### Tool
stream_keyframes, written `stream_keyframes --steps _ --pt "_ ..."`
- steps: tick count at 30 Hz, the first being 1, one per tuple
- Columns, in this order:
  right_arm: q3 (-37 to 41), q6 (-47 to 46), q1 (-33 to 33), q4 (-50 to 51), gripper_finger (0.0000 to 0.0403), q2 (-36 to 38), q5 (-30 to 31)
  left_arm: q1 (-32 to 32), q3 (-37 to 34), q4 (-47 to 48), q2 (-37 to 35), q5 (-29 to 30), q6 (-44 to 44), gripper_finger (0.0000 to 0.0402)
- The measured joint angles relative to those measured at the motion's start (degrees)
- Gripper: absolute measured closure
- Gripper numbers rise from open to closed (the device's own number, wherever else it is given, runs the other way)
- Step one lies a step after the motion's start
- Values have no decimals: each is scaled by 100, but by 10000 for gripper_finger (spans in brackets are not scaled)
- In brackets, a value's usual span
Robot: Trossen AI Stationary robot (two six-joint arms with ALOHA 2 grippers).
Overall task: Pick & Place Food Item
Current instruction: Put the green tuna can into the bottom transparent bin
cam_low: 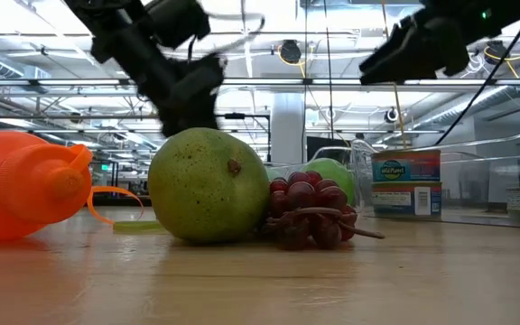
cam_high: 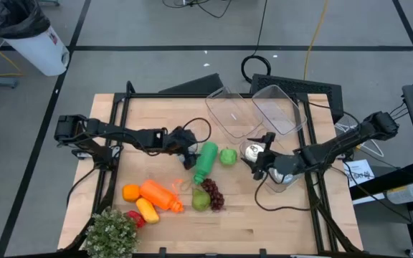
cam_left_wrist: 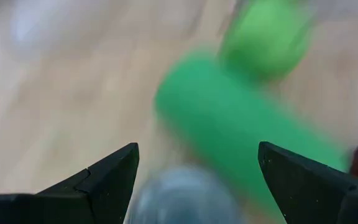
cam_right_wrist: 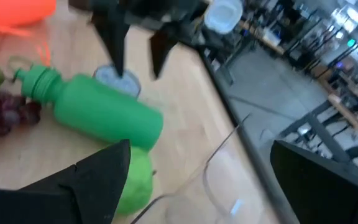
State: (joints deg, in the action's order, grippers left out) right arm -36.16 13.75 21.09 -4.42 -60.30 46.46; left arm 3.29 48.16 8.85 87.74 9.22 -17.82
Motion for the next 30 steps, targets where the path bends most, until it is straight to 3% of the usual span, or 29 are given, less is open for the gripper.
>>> stream_keyframes --steps 4,9,12,22,30 --pt "0 217 -8 -271 35 209 -2 -11 -14 1098 0 167 -721 66" --pt "7 45 -6 -245 35 250 -17 0 -136 1188 0 588 -1193 66" --pt "45 46 -1 -242 35 248 -18 15 -211 1203 17 329 -1385 66" --pt "57 45 -12 -243 35 246 -20 -393 -214 866 121 17 -101 66" --pt "59 -125 -10 -181 35 248 -22 -576 -213 738 111 233 102 66"
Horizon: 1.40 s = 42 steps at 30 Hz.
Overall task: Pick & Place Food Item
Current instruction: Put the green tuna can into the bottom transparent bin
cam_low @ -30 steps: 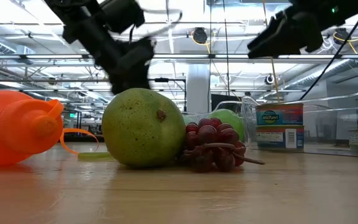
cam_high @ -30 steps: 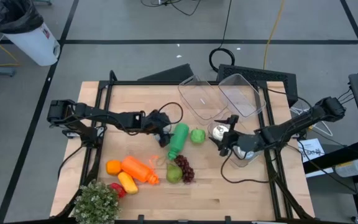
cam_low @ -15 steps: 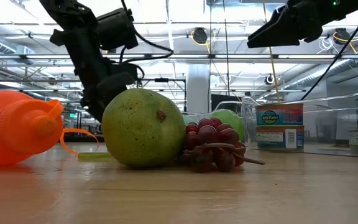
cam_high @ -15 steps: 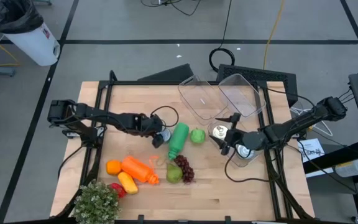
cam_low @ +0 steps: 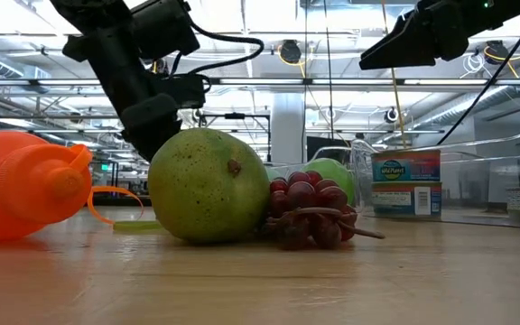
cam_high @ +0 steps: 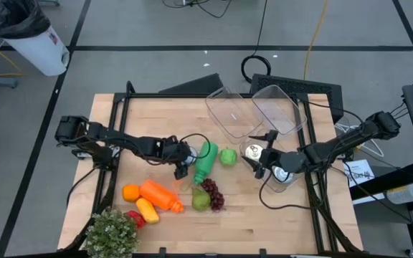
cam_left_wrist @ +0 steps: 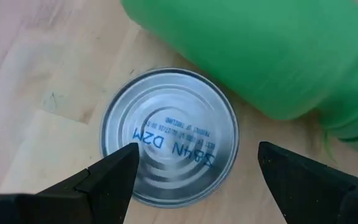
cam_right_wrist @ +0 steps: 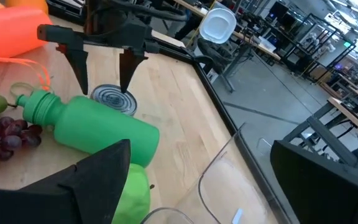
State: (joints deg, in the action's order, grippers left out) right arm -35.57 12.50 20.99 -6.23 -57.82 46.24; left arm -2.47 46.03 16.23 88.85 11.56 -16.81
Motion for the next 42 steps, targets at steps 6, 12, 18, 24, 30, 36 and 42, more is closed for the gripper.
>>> stream_keyframes --steps 6,12,18,24,30,36,42 --pt "2 -88 0 47 35 0 0 32 1 12 233 702 75 66" --pt "2 -88 0 45 35 0 2 241 1 167 389 1952 46 66" --pt "2 -101 -2 1 35 0 9 599 16 64 314 1965 -434 66" --pt "2 -134 -2 4 35 -1 11 738 19 77 -136 2065 -664 66" --pt "2 -288 -2 49 35 -2 11 1141 23 130 -429 1459 -1360 66" --pt "2 -311 -2 47 35 0 5 1486 -126 776 -335 1770 -2053 66" --pt "2 -310 -2 47 35 -2 7 1549 -570 199 -336 1505 -2134 66"
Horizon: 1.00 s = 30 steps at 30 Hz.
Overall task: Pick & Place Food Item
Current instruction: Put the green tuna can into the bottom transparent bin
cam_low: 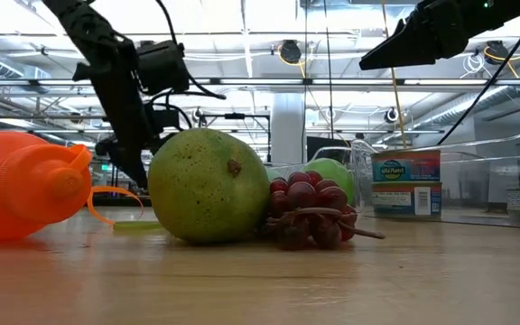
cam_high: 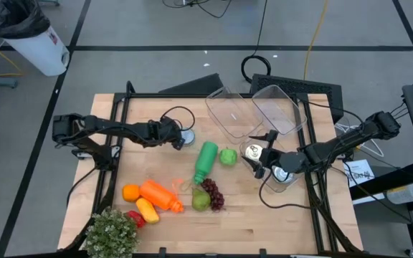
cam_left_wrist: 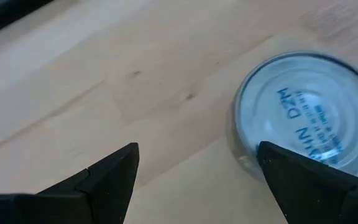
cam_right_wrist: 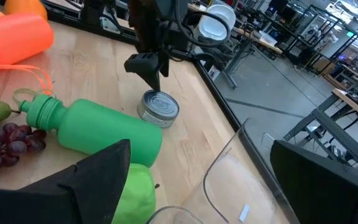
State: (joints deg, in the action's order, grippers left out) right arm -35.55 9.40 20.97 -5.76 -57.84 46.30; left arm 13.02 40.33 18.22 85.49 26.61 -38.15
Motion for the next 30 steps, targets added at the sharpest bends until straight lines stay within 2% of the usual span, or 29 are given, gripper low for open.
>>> stream_keyframes --steps 7,14,30 --pt "0 0 0 -1 35 2 6 46 -211 -90 -7 -25 -289 66" --pt "0 0 1 -2 35 2 7 81 -214 836 -22 453 -960 66" --pt "0 2 1 -4 35 2 8 94 -203 1658 -26 -46 -1535 67"
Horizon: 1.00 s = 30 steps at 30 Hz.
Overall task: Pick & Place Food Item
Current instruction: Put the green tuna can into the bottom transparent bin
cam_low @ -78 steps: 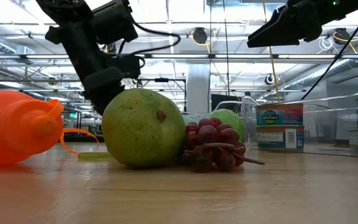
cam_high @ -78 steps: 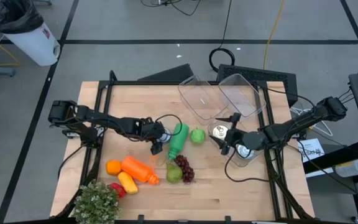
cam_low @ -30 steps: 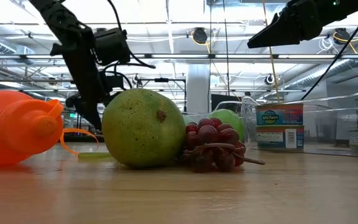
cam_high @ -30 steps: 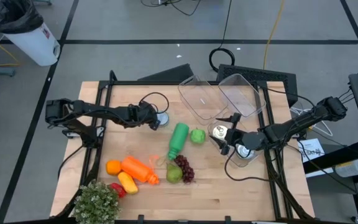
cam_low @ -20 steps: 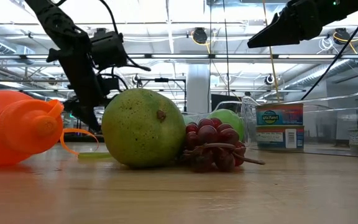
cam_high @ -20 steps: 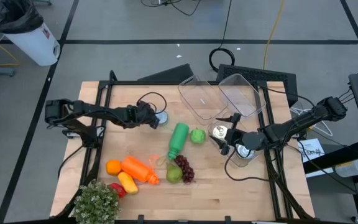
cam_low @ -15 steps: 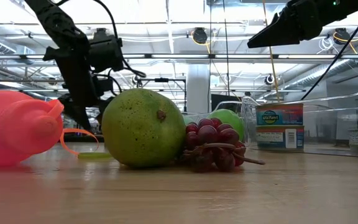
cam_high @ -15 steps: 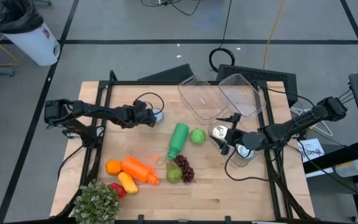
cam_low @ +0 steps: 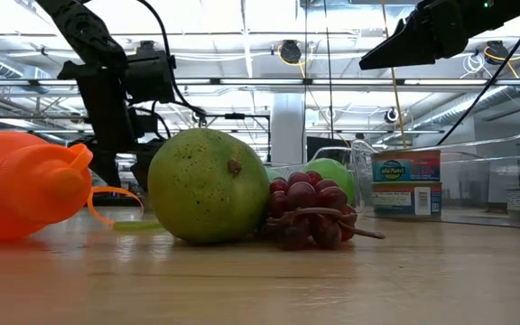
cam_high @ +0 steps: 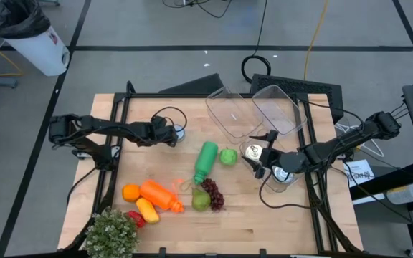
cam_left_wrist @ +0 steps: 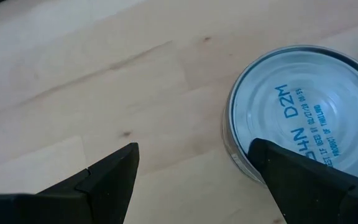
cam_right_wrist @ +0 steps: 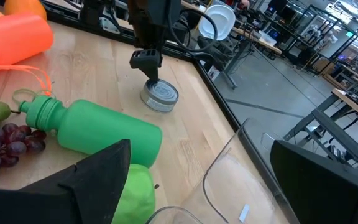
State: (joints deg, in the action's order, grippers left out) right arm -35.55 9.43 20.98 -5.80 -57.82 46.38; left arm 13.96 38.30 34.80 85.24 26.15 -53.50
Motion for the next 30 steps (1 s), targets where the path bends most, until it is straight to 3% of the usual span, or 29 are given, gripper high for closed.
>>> stream_keyframes --steps 9,17,24,30 --pt "0 1 -1 1 35 0 0 8 4 -64 -6 -134 0 67" --pt "0 1 -18 -17 35 0 -3 282 83 -453 -420 -1791 1299 67" --pt "0 -122 -38 -17 35 -2 -12 853 -13 -544 -317 -2692 1635 67" --pt "0 -122 -38 -17 35 -2 -12 1152 -59 -214 -318 -3015 1578 67"
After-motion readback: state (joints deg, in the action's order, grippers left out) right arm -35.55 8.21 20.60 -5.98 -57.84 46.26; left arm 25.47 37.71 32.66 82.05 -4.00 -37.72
